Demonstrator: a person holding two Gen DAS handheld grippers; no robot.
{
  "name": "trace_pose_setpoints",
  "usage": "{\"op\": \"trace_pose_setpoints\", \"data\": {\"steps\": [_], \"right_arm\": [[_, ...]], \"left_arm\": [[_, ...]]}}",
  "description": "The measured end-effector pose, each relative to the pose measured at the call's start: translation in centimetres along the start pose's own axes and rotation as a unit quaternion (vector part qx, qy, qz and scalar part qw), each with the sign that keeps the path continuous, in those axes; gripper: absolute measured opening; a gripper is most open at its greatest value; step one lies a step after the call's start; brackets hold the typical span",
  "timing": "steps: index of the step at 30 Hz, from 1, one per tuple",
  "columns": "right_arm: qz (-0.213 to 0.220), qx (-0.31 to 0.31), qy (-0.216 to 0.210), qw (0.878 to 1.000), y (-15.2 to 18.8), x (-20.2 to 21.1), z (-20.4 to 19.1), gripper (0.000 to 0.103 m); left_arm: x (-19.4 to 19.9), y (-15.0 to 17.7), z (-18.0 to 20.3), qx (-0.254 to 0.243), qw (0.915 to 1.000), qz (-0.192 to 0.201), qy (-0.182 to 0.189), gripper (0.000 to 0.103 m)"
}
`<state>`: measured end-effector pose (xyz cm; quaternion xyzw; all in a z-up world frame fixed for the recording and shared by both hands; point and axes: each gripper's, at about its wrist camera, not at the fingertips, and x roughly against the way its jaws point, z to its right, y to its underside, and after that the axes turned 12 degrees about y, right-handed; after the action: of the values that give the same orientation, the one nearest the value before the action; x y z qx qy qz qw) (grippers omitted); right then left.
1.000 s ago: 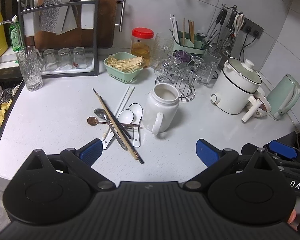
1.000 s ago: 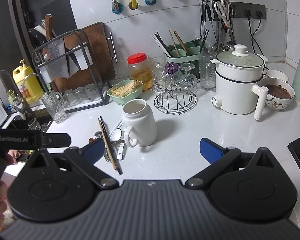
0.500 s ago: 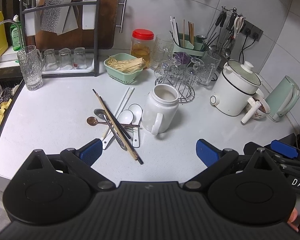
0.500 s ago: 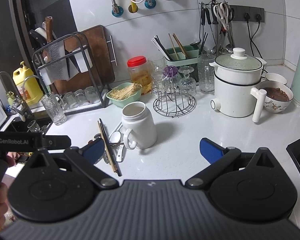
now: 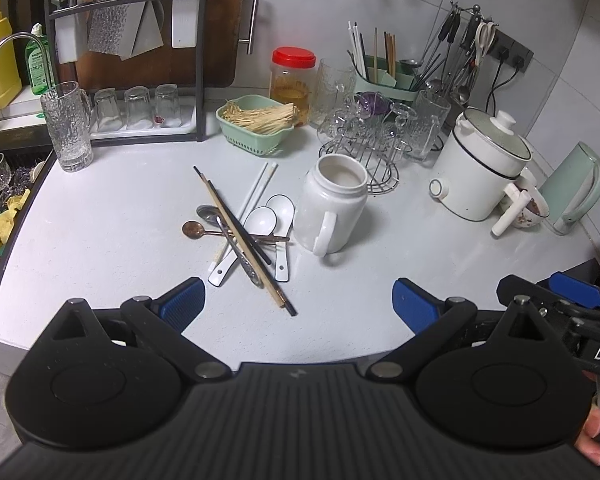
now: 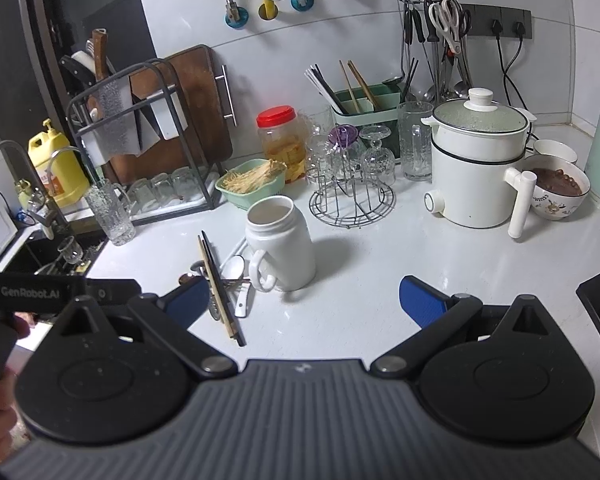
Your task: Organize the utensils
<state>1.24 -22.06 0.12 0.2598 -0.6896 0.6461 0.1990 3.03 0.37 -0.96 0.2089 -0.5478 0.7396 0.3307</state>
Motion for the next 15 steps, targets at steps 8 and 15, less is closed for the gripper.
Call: {"op": "trace_pose_setpoints", "data": {"steps": [8,15], "right_arm": [[-0.015,-0.008,-0.012,1.000,0.4,-0.7,0.3,0.103],[-0.013,-0.020,-0.012,1.000,0.8,-1.9,0.5,0.102]], "left_arm": [[-0.6,0.1,0.4,0.016,0.9999,0.002,0.000,0.101],[-2.7,-0.5,0.0,0.007,0.9999,-0.016,0.001,0.101]]}}
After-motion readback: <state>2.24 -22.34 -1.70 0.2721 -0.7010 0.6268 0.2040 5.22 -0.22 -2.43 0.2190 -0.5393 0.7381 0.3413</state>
